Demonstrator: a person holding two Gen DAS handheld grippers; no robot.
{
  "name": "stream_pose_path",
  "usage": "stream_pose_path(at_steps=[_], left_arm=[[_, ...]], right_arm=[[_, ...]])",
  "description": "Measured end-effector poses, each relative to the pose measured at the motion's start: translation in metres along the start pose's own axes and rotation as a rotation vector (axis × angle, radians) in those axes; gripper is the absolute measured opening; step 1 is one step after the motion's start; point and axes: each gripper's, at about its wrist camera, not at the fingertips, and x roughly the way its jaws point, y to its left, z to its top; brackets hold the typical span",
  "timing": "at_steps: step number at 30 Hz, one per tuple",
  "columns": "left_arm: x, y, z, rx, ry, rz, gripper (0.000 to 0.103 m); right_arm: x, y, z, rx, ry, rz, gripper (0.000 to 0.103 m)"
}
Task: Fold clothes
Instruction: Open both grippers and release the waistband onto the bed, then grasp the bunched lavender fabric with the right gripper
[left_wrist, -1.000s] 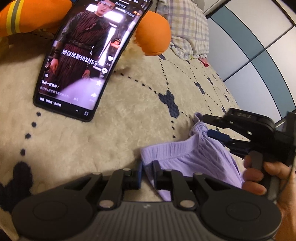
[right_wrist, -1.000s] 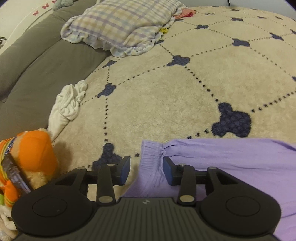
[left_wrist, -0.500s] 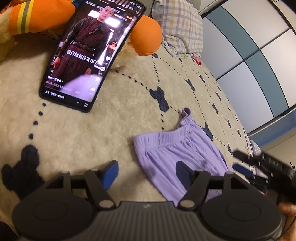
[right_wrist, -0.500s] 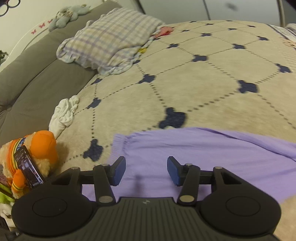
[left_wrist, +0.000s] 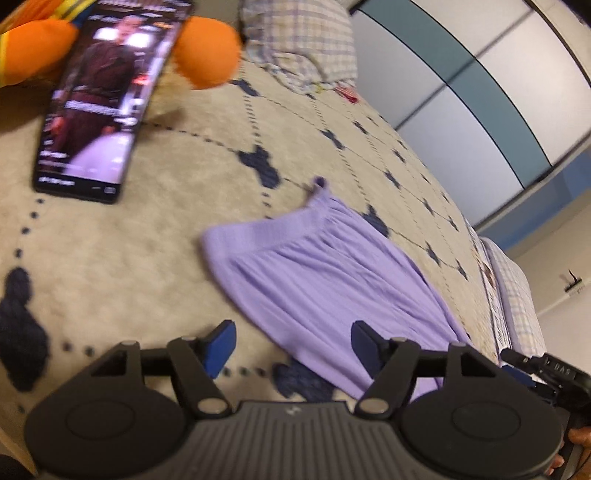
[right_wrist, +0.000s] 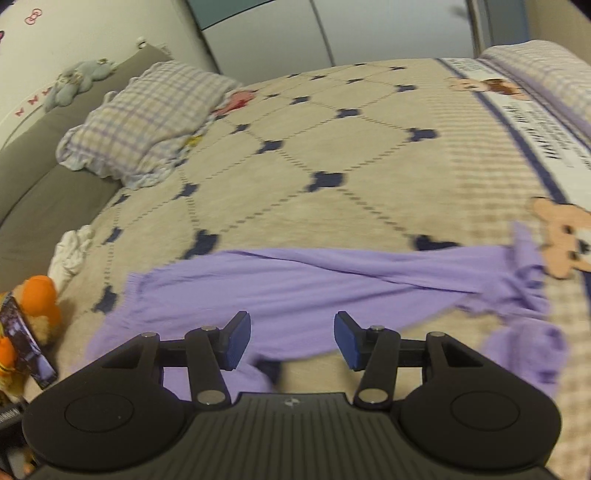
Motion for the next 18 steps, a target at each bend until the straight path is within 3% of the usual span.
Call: stream_pose_path(at_steps=[5, 18], left_arm=[[0.01, -0.025, -0.006, 0.068, 0.007, -0.013, 0.07], [0.047, -0.086, -0.033, 0.164, 0.115, -0.089, 0.07]], right_arm=[[-0.018, -0.035, -0.015, -0.003, -0.011, -0.052, 0.054], [-0.035, -0.099, -0.035, 0.044, -0.071, -0.184, 0.053]])
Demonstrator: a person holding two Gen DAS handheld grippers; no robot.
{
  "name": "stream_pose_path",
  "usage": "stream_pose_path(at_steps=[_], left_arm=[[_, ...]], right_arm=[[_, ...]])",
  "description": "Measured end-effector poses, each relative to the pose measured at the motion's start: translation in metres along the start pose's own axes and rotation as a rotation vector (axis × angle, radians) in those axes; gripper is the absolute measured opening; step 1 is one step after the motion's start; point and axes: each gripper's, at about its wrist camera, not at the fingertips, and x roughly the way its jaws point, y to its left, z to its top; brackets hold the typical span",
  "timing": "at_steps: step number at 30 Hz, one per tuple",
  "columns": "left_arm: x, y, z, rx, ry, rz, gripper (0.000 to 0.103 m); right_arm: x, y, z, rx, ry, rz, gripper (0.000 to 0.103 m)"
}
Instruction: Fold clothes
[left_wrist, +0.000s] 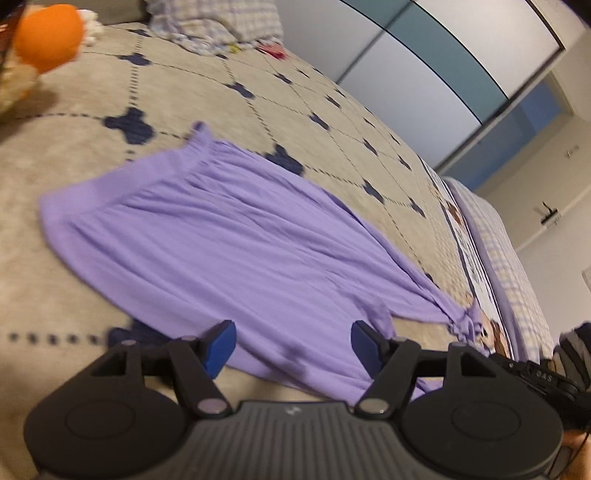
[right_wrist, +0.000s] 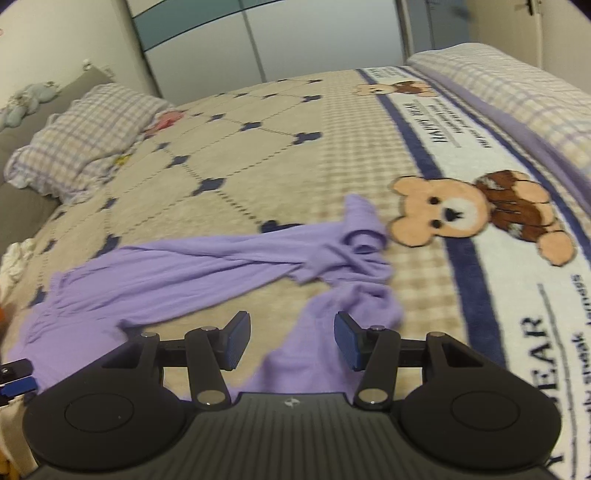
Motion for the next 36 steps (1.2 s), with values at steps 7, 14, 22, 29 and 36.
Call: stream_pose_path(at_steps=[7, 14, 22, 29, 36], left_arm=[[0.024, -0.034, -0.012, 0.111, 0.058, -0.067, 0.07], [0.042, -0.056, -0.023, 0.203, 0.117, -0.131, 0.07], [0.052, -0.071, -0.031, 0.285, 0.141, -0.163, 0.07], [0.056, -0.079, -0.031, 0.307, 0.14, -0.172, 0.07], [0.061, -0.09, -0.027, 0.321, 0.179, -0.197, 0.065]], right_arm=[[0.021, -0.021, -0.005, 0.019, 0.029, -0.04, 0.04], [0.033, -0.033, -0.009, 0.098, 0.084, -0.018, 0.009], [-0.019, -0.046, -0.009, 0.158, -0.023, -0.027, 0.008], [-0.066, -0.061, -0.025, 0.179, -0.05, 0.008, 0.007], [-0.114, -0.063, -0.035, 0.157, -0.116, 0.028, 0.007]])
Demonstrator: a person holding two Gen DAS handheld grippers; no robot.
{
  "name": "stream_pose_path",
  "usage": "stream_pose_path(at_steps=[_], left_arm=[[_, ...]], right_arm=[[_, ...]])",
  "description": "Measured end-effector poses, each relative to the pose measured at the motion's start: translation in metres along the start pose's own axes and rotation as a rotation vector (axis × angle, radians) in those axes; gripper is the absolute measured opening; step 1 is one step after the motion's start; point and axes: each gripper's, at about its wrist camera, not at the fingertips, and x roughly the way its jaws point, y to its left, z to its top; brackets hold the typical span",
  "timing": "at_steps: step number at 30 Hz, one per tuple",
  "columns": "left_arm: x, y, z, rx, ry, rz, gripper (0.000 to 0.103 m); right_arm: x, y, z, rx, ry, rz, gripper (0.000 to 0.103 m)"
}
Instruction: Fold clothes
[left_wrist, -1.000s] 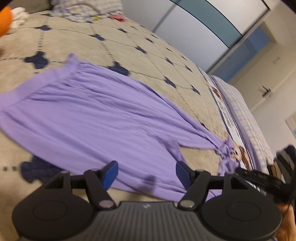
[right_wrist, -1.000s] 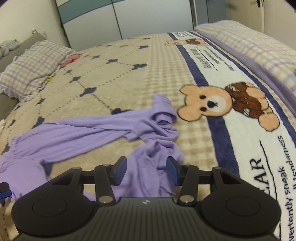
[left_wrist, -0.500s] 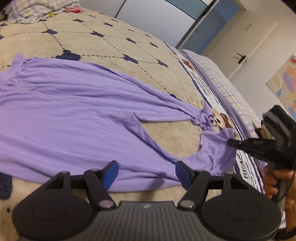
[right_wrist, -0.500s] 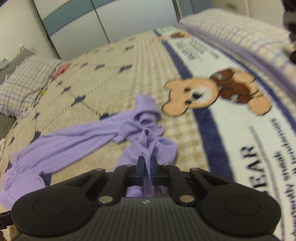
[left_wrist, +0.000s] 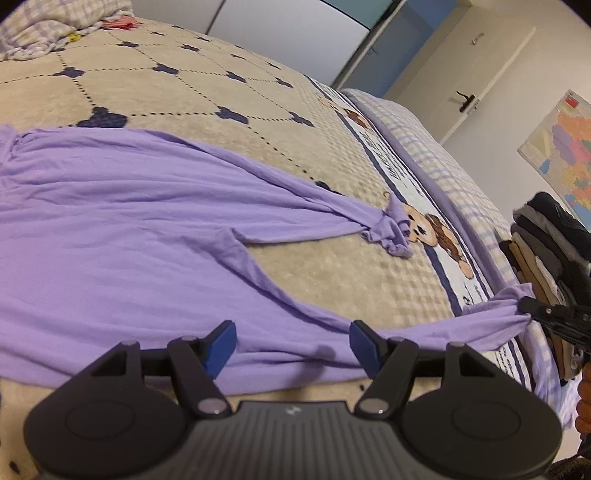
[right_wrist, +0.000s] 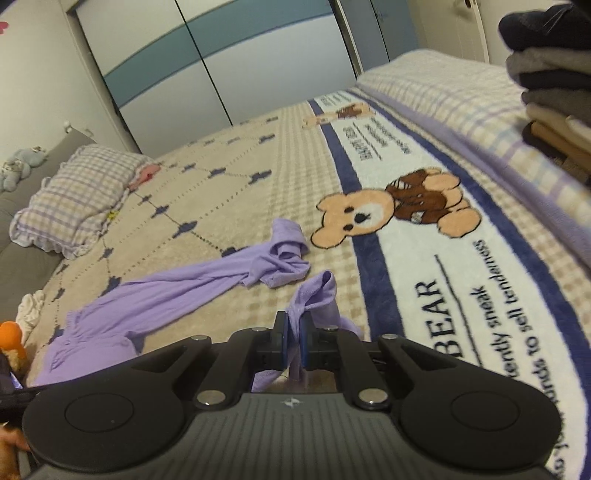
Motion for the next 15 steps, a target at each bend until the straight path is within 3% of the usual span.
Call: stream_pose_path(at_steps=[4, 7, 10, 15], left_arm=[[0.003, 0.0, 0.009, -0.042, 0.034, -0.035, 0.051], [0.006, 0.003, 0.019, -0.108, 0.047, -0.078, 0.048], [0.009, 0.0, 0.029, -0.134, 0.041, -0.12, 0.048], [0.024, -0.018, 0.039, -0.054, 0.072, -0.141, 0.054]], right_arm=[[-0.008, -0.003, -0.008, -0.012, 0.007, 0.006, 0.007], [-0.006, -0.006, -0.012, -0.021, 0.024, 0.002, 0.007], [-0.003, -0.01, -0.014, -0.014, 0.041, 0.003, 0.007], [0.007, -0.017, -0.014, 0.024, 0.062, 0.001, 0.007]])
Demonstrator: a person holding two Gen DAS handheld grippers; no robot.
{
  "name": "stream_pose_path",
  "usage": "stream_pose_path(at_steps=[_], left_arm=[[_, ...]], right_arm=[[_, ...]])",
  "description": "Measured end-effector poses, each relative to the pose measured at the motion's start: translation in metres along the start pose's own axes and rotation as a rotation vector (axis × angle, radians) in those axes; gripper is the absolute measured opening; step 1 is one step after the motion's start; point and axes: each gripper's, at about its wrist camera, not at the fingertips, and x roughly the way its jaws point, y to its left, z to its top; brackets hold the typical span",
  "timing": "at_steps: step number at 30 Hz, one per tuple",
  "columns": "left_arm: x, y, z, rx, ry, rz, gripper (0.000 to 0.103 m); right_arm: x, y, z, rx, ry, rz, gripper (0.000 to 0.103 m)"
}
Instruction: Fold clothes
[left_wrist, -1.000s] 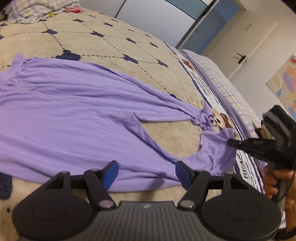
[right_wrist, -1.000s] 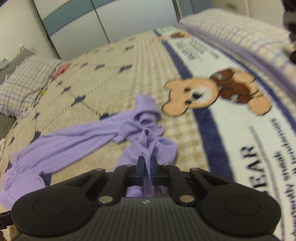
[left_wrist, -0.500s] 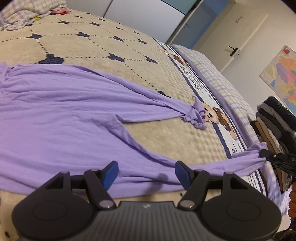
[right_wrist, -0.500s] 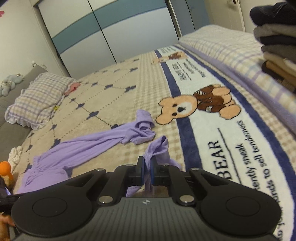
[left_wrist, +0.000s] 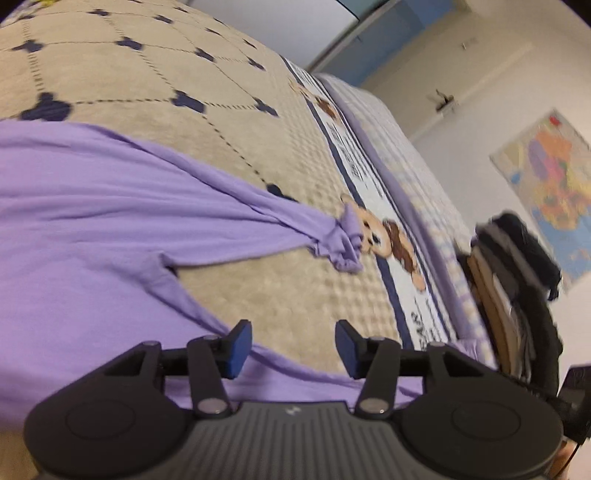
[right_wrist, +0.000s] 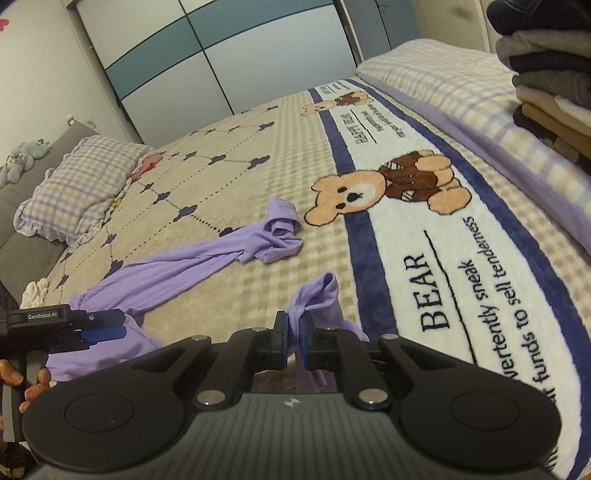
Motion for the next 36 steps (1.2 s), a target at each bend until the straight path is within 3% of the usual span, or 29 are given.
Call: stream_pose_path(at_steps=[3, 13, 22, 27, 32, 36], left_arm=[[0.01, -0.004, 0.001, 0.03, 0.006, 0.01, 0.059], [0.015, 0.007, 0.012, -0.023, -0.051, 0.015, 0.06], [-0.007, 0.008, 0.018, 0.029, -0.107, 0.035, 0.06], [-0.024, 0.014, 0.014, 0.045, -0.114, 0.049, 0.061], [-0.047, 0.023, 0.005, 0.025, -0.118, 0.083, 0.063], [-0.071, 0.036, -0.003, -0.034, -0.124, 0.093, 0.063]], right_arm=[[0.013, -0.006, 0.003, 0.032, 0.02, -0.016, 0.007], [0.084, -0.022, 0.036, 0.133, 0.07, -0.067, 0.007], [0.139, 0.0, 0.053, 0.042, 0.09, -0.153, 0.009], [0.133, 0.007, 0.051, -0.009, 0.099, -0.135, 0.012], [0.112, 0.01, 0.044, -0.041, 0.072, -0.121, 0.029], [0.099, 0.014, 0.036, -0.074, 0.073, -0.099, 0.029]])
